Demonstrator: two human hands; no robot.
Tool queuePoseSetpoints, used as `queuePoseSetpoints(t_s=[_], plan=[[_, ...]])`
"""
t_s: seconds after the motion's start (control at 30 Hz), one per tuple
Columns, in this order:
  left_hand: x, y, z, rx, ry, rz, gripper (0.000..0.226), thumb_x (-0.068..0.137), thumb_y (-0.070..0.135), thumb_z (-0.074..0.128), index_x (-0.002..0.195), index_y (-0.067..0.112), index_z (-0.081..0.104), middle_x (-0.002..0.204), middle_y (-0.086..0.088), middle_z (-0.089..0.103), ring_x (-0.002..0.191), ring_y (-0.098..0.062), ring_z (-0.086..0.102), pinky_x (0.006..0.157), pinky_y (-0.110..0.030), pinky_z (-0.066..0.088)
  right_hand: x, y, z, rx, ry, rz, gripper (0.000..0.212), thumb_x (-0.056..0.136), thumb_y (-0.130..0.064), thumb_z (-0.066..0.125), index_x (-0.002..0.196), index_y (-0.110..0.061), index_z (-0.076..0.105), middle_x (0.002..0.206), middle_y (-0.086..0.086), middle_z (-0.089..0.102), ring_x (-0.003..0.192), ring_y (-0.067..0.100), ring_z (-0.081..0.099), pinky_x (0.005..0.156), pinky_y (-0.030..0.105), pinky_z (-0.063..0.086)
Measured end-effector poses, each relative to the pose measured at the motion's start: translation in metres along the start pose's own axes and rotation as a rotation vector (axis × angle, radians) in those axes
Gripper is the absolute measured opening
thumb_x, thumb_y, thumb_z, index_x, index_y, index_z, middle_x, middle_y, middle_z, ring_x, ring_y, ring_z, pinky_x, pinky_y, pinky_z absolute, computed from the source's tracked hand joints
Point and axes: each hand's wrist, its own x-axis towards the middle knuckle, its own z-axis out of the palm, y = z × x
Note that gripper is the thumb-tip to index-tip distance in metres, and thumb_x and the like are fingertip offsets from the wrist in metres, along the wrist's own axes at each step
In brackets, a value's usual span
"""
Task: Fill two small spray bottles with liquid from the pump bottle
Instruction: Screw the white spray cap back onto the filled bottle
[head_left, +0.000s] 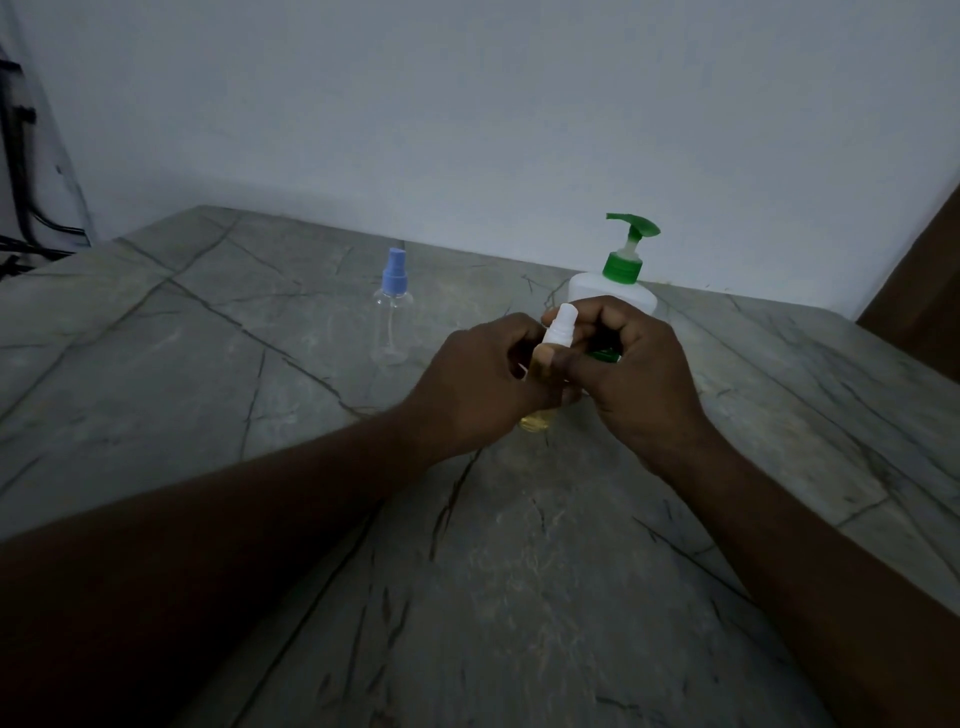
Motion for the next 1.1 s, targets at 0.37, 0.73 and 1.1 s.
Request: queuePoseSetpoints(t_s=[0.37,0.73,1.1], plan=[[0.000,0.001,-0.007,-0.050,-0.021,-0.031,0.064,0.078,0.028,0.087,0.134,0.027,0.056,0.115,0.009,0.072,0.097,0.001,0.066,0.080,-0.019,0.056,0.002,0.002,0.001,-0.035,0.016,0.053,0.029,0.080,-0.024,0.086,0.107,-0.022,0.074,0.098,-0.004,0.076,0.095,0.015,0.070,0.091,0.047,0.059],[0.001,0.000,-0.018,-0.095,-0.166,-0.079,0.074,0.084,0.020,0.082,0.145,0.032,0.041,0.112,0.007,0.074,0.093,-0.004,0.071,0.078,-0.021,0.057,0.001,-0.006,-0.001,-0.033,-0.023,0.061,0.027,0.081,-0.022,0.084,0.105,-0.030,0.076,0.095,-0.013,0.077,0.089,0.008,0.071,0.088,0.039,0.061],[0.000,0.001,-0.013,-0.075,-0.132,-0.085,0.077,0.082,0.025,0.084,0.146,0.031,0.039,0.121,0.002,0.071,0.099,-0.011,0.070,0.086,-0.033,0.061,0.001,-0.005,-0.001,-0.071,-0.025,0.051,0.025,0.081,-0.027,0.084,0.105,-0.029,0.076,0.098,-0.012,0.077,0.091,0.008,0.071,0.087,0.045,0.061]])
